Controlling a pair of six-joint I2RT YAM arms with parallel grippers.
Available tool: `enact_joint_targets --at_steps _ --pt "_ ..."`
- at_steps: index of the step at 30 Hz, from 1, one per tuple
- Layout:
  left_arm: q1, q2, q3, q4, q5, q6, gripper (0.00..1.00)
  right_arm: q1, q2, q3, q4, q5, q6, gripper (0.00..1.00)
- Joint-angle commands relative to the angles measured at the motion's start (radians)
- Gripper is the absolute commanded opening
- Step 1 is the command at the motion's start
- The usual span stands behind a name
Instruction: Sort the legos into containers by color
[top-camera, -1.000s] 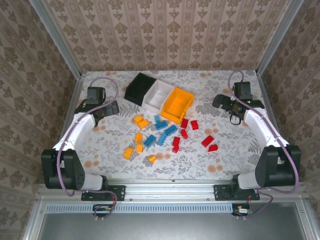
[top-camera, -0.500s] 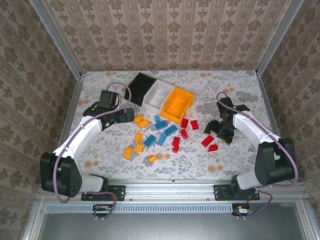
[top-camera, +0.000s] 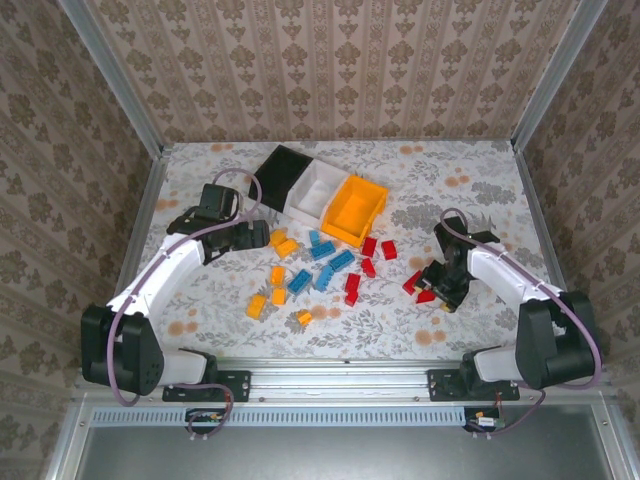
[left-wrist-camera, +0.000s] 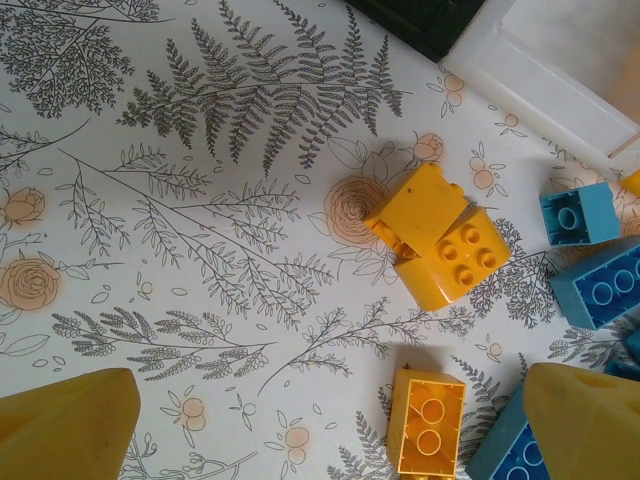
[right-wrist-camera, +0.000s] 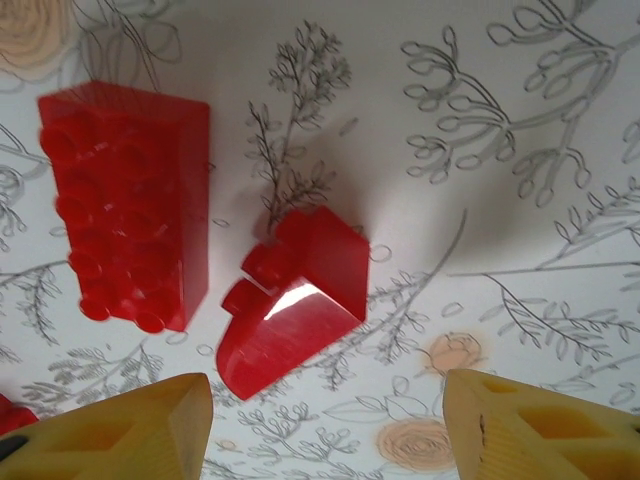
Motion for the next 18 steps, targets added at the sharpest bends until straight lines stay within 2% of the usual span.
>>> enact_joint_targets --at_steps 1,7,9,14,18 --pt "-0.005 -0.023 0.002 -0.017 0.011 -0.01 1.0 -0.006 0.024 -0.013 0.044 0.005 0.046 0.63" --pt "-0.005 -0.029 0.001 -0.03 -0.003 0.0 1.0 -0.006 0.073 -0.028 0.082 -0.007 0.059 0.59" --pt "-0.004 -0.031 0.002 -0.035 -0.003 0.006 1.0 -0.006 0.059 -0.05 0.094 -0.001 0.073 0.54" --pt "-0.004 -0.035 -0.005 -0.036 -0.008 0.009 1.0 -0.006 -0.02 -0.102 0.107 0.027 0.112 0.49" --pt "-0.004 -0.032 -0.012 -0.029 -0.01 0.007 1.0 -0.006 -0.028 -0.117 0.122 0.038 0.116 0.46"
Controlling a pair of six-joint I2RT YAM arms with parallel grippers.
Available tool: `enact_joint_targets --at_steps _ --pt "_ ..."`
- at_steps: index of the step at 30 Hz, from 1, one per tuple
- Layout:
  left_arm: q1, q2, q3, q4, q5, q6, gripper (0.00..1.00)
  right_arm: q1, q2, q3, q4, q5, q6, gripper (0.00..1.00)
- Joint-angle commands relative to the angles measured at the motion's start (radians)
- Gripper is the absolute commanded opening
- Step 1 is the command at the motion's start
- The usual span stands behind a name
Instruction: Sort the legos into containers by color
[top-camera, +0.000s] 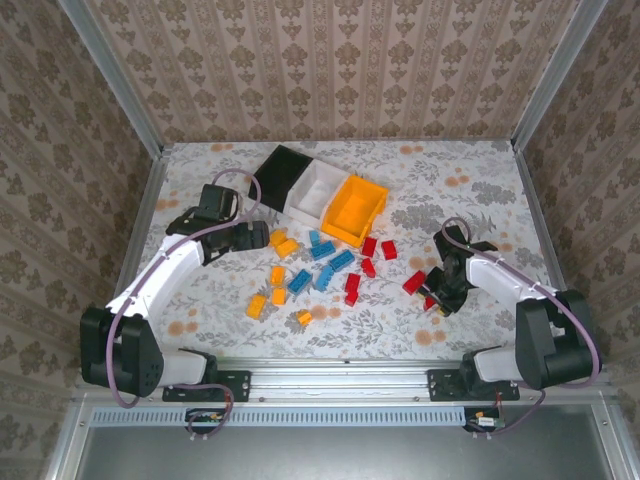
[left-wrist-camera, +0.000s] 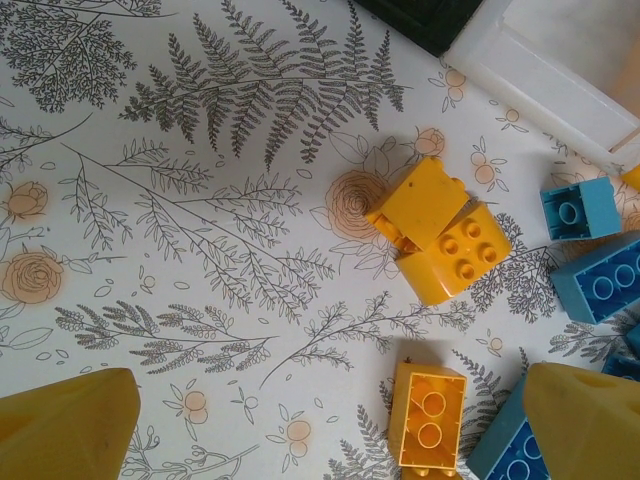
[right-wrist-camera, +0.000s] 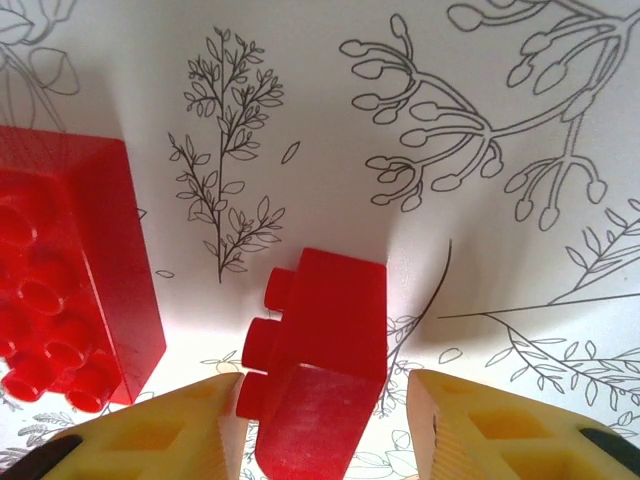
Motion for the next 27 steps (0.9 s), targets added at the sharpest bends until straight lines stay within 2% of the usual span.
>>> enact_joint_targets --at_steps 1,4,9,14,17,21,27 --pt "-0.004 -0.023 -0.009 -0.017 -0.008 0.006 1.0 -0.004 -0.009 -0.015 0.017 0.03 0.029 0.46" --pt "-0.004 -0.014 -0.002 -0.016 -0.007 0.004 1.0 -0.01 0.004 -0.019 0.029 0.04 0.022 0.41" --pt "-0.003 -0.012 0.005 -0.021 -0.004 0.004 1.0 -0.029 0.004 -0.023 0.042 0.034 -0.009 0.28" --pt "-0.003 -0.032 -0.003 -0.028 -0.011 0.003 1.0 -0.032 -0.054 0.028 0.005 0.05 -0.024 0.22" --pt "0.0 -0.043 -0.011 -0.026 -0.015 0.0 1.0 -0.028 -0.085 0.118 -0.031 0.051 -0.042 0.22" --pt "0.003 -0.046 -0.008 -0.026 -0.013 -0.005 1.0 0.021 -0.044 0.294 -0.027 0.013 -0.071 0.22" --pt "0.006 -0.061 -0.011 -0.024 -0.003 -0.012 1.0 0.137 0.22 0.604 0.035 -0.082 -0.098 0.22"
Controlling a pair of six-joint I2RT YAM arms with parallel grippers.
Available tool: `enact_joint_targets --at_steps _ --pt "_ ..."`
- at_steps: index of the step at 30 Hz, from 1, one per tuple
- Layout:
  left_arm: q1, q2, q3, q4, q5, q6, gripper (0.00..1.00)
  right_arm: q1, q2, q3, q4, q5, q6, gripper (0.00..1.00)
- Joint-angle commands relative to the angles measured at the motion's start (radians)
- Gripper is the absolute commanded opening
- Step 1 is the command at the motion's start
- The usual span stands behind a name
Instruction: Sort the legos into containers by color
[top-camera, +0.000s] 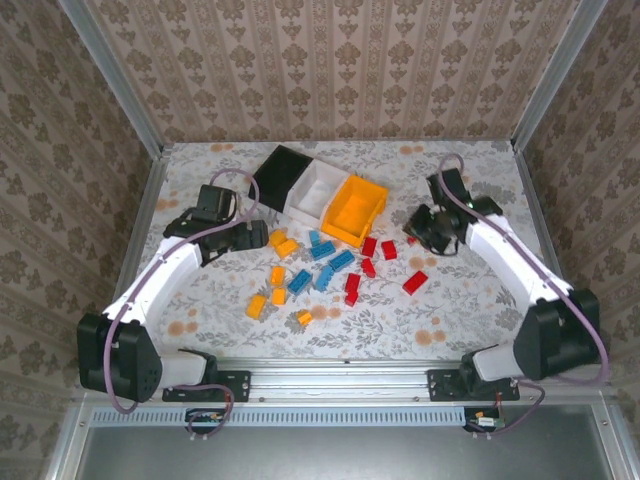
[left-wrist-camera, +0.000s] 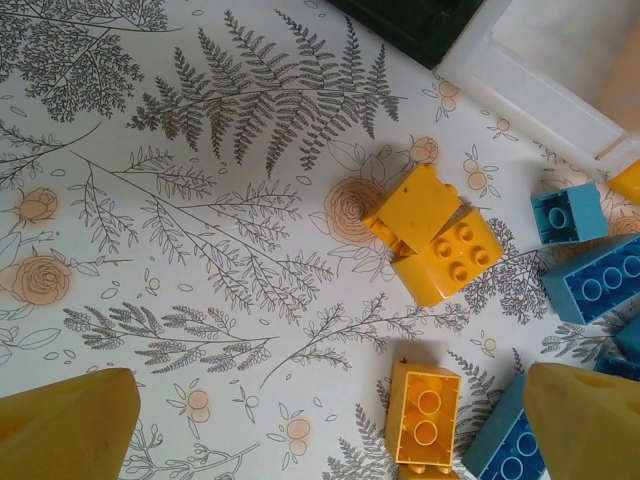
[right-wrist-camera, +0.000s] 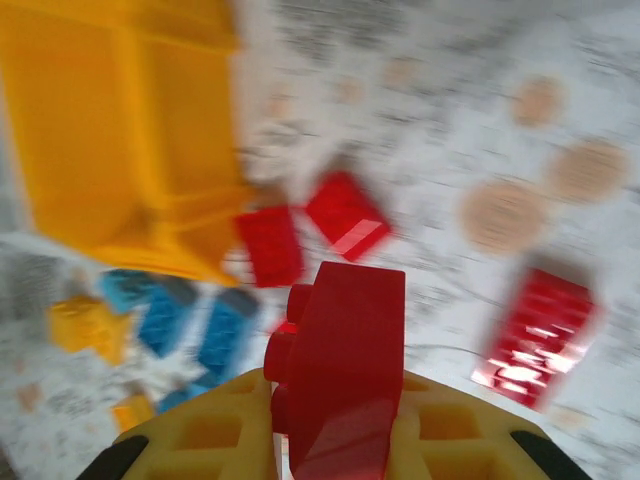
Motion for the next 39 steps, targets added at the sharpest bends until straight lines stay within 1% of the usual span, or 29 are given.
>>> enact_joint_targets --at_steps 1,6,12,16,21,24,28,30,35,37,39 --pt "0.005 -0.036 -0.013 -0.023 0.002 -0.014 1.0 0.06 0.159 0.138 0.019 -0.071 -0.041 0.22" --pt "0.006 -0.071 -0.04 -0.032 0.013 -0.022 1.0 0.095 0.365 0.34 0.035 -0.108 -0.053 0.22" --pt "0.01 -0.104 -0.074 -0.042 0.032 -0.036 1.0 0.117 0.567 0.531 -0.023 -0.137 -0.095 0.22" --pt "0.014 -0.11 -0.081 -0.047 0.033 -0.035 1.0 0.12 0.647 0.585 -0.04 -0.139 -0.109 0.24" --pt "0.028 -0.097 -0.077 -0.045 0.041 -0.03 1.0 0.12 0.704 0.604 -0.047 -0.14 -0.121 0.28" --pt "0.036 -0.088 -0.069 -0.042 0.05 -0.028 1.0 0.118 0.714 0.61 -0.052 -0.135 -0.138 0.36" --pt "0.042 -0.07 -0.055 -0.034 0.062 -0.025 1.0 0.117 0.703 0.633 -0.065 -0.137 -0.172 0.44" --pt "0.044 -0.053 -0.041 -0.035 0.068 -0.02 1.0 0.116 0.669 0.639 -0.069 -0.128 -0.184 0.47" --pt "0.044 -0.011 -0.012 -0.025 0.091 -0.012 1.0 0.1 0.537 0.61 -0.105 -0.1 -0.188 0.57" --pt "0.044 0.004 -0.008 -0.011 0.115 -0.011 1.0 0.087 0.47 0.561 -0.142 -0.071 -0.192 0.58" --pt "0.045 0.019 -0.007 0.009 0.142 -0.022 1.0 0.058 0.38 0.454 -0.175 -0.047 -0.171 0.62"
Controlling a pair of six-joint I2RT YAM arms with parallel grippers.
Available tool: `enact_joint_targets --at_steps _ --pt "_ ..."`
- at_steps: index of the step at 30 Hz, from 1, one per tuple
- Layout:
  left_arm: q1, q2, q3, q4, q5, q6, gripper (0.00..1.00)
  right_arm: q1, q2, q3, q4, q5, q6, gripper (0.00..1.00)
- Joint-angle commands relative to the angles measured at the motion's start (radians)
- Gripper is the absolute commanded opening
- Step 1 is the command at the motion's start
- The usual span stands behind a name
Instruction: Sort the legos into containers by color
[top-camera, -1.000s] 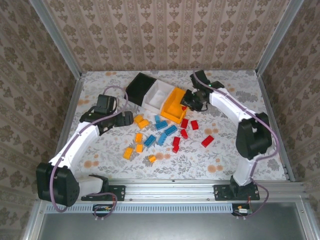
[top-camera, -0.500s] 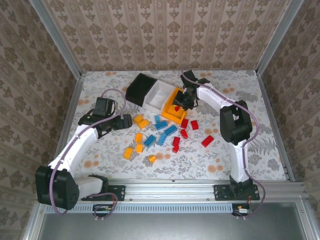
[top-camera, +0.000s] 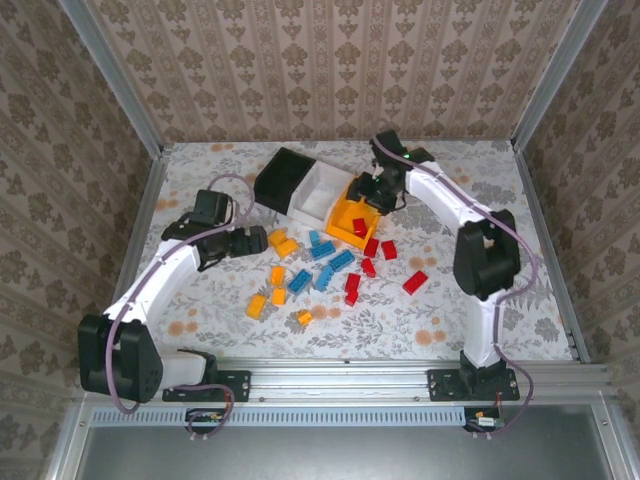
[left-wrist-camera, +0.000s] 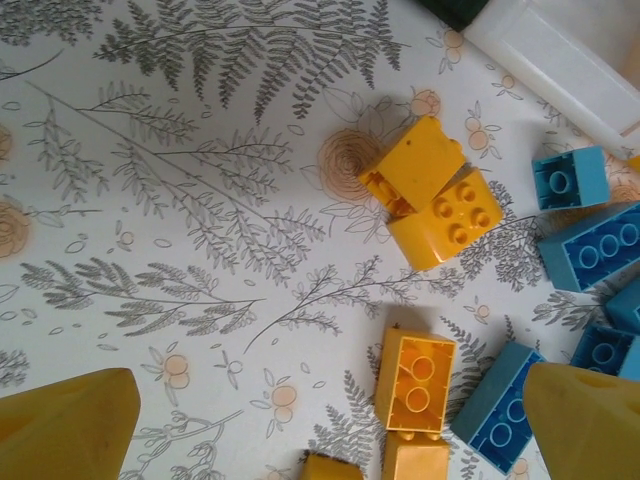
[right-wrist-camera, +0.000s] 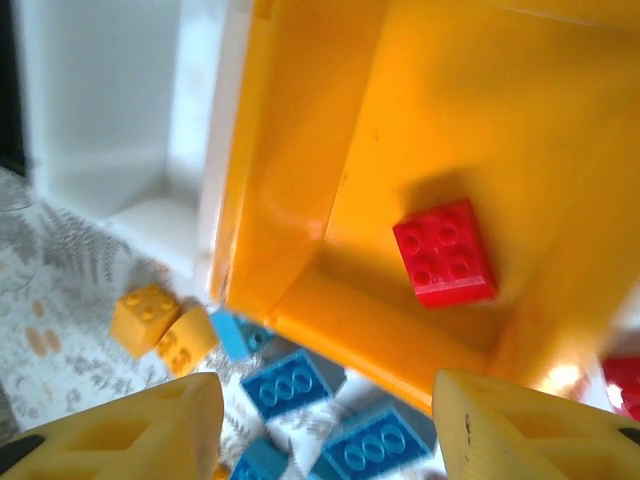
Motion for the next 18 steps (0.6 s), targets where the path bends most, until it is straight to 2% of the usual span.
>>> enact_joint_targets --at_steps 1,8,12,18 --pt "0.009 0.024 0.033 0.031 0.062 -0.006 1.0 -0.049 -0.173 -0.134 -0.115 0.062 0.02 0.63" --pt "-0.002 0.094 0.061 0.075 0.098 -0.029 1.0 -0.14 -0.442 -0.558 -0.178 0.142 0.081 0.78" --pt "-0.016 0.126 0.081 0.089 0.101 -0.042 1.0 -0.145 -0.481 -0.693 -0.164 0.146 0.095 0.81" --pt "-0.031 0.146 0.107 0.08 0.092 -0.048 1.0 -0.145 -0.434 -0.757 -0.073 0.113 0.136 0.8"
